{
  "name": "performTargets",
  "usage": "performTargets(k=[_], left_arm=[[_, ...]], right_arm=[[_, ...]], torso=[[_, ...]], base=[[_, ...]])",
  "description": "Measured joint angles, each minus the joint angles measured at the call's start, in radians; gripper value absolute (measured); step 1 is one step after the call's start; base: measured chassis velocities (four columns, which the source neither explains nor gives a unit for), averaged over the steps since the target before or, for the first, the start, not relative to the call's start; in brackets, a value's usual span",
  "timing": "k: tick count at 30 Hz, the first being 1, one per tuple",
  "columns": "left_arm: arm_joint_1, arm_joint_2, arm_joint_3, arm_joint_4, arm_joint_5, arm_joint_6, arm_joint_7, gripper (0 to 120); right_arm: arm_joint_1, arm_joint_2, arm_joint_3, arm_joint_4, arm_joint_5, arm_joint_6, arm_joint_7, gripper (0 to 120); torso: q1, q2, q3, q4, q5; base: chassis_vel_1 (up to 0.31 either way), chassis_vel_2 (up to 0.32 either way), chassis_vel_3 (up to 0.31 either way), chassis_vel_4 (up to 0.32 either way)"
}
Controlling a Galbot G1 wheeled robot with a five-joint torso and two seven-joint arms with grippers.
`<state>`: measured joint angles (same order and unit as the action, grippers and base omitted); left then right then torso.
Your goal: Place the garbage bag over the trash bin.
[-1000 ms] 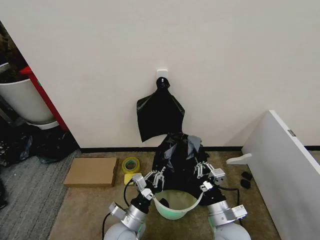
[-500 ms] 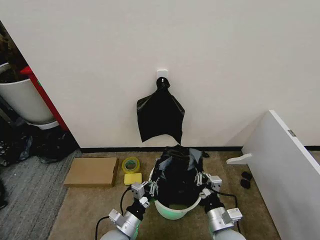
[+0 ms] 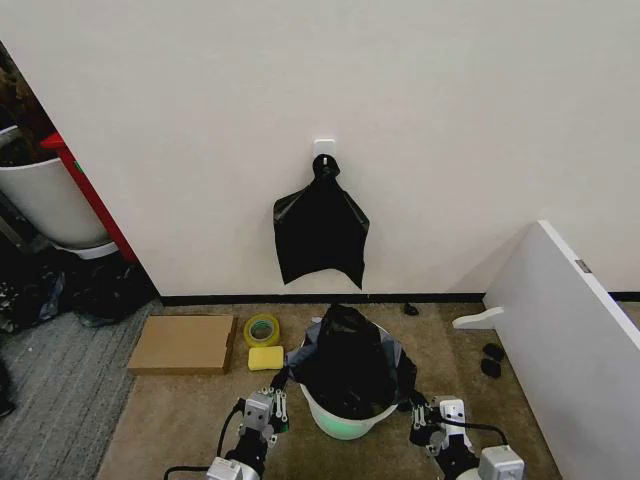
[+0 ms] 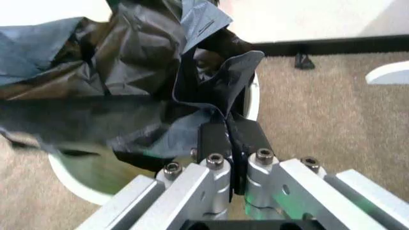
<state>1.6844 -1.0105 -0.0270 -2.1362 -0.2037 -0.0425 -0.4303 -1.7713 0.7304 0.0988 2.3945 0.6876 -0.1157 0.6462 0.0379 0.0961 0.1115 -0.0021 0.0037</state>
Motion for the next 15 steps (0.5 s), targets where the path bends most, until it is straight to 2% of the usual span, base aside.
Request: performTargets(k=[4,5,9,12,15], left_arm=[[-0.009,0.012,0.029,-0.019,-0.030,0.126,-0.070,0],[-0.009,0.012,0.029,-0.019,-0.030,0.126,-0.070,0],[-0.014,0.026,0.053,-0.030,-0.046,0.207,-0.113,0],[-0.018,0.032,0.059,-0.036,-0.053,0.234,-0.126,0],[-0.034,0.037,0.067,-0.044,-0.076,0.300,-0.157,0]], right_arm=[[0.016,0.004,-0.025,0.007,0.059,-0.093,0.054,0],[0.016,0.004,-0.025,0.007,0.059,-0.093,0.054,0],[0.027,-0.004,-0.041,0.017,0.141,-0.223,0.137,0],[0.035,-0.006,-0.043,0.019,0.167,-0.256,0.160,0],[0.058,-0.004,-0.055,0.010,0.173,-0.288,0.174,0]], torso=[[0.000,0.000,0.000,-0.0001,0.0000],[0.000,0.000,0.000,-0.0001,0.0000],[0.000,0.000,0.000,-0.0001,-0.0001],[0.000,0.000,0.000,-0.0001,-0.0001],[0.000,0.000,0.000,-0.0001,-0.0001]], base=[[0.000,0.000,0.000,0.000],[0.000,0.000,0.000,0.000],[0.000,0.000,0.000,0.000],[0.000,0.000,0.000,0.000],[0.000,0.000,0.000,0.000]])
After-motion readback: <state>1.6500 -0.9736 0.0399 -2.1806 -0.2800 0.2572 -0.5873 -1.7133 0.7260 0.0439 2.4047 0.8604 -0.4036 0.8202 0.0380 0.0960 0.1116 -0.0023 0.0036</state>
